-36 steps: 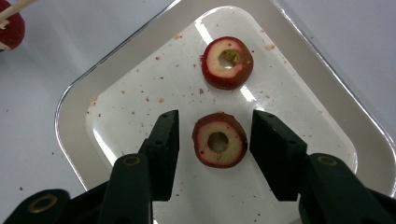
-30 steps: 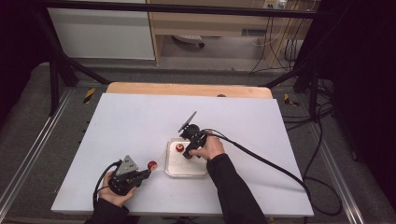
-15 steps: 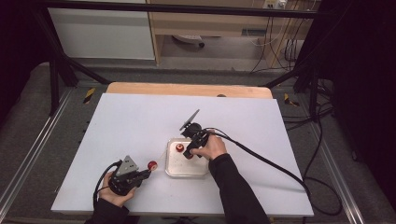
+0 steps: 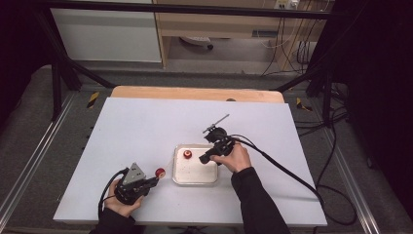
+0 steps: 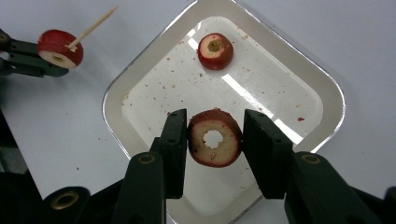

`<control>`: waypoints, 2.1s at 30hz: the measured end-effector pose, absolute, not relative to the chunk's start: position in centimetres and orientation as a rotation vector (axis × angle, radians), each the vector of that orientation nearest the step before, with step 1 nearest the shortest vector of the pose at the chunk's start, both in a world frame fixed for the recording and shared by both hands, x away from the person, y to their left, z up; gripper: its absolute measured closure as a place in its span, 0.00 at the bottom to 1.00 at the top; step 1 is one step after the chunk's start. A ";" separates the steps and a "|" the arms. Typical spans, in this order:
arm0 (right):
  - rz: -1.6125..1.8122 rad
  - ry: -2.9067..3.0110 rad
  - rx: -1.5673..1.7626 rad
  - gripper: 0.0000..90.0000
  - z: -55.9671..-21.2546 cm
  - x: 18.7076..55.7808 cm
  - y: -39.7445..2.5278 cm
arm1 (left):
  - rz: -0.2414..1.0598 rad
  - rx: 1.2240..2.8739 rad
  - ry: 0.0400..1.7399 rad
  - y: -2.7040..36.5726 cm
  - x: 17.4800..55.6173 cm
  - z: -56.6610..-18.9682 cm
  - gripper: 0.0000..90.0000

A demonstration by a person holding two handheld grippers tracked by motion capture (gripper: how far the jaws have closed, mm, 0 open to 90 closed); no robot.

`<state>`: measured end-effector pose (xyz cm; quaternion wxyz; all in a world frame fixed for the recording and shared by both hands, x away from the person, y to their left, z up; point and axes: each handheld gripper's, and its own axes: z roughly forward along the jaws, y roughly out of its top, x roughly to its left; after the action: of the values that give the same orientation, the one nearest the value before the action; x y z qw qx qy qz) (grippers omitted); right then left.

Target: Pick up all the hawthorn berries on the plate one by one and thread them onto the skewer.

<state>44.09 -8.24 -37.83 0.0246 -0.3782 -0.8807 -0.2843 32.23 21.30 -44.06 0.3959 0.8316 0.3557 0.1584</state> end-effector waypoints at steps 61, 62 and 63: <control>-2.175 -1.627 -1.481 0.69 -40.9 39.8 -11.7 | 0.353 1.908 0.971 14.2 30.8 -42.7 0.98; -2.180 -1.620 -1.483 0.69 -40.8 39.8 -11.7 | 0.353 1.900 0.973 14.1 30.8 -42.7 0.98; -2.180 -1.611 -1.484 0.69 -40.7 39.8 -11.7 | 0.352 1.896 0.975 14.0 30.9 -42.6 0.98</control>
<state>39.77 -11.71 -40.74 0.0254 -0.4799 -0.5212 -0.7053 30.89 14.02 -42.58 0.4710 0.7741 0.3978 0.1437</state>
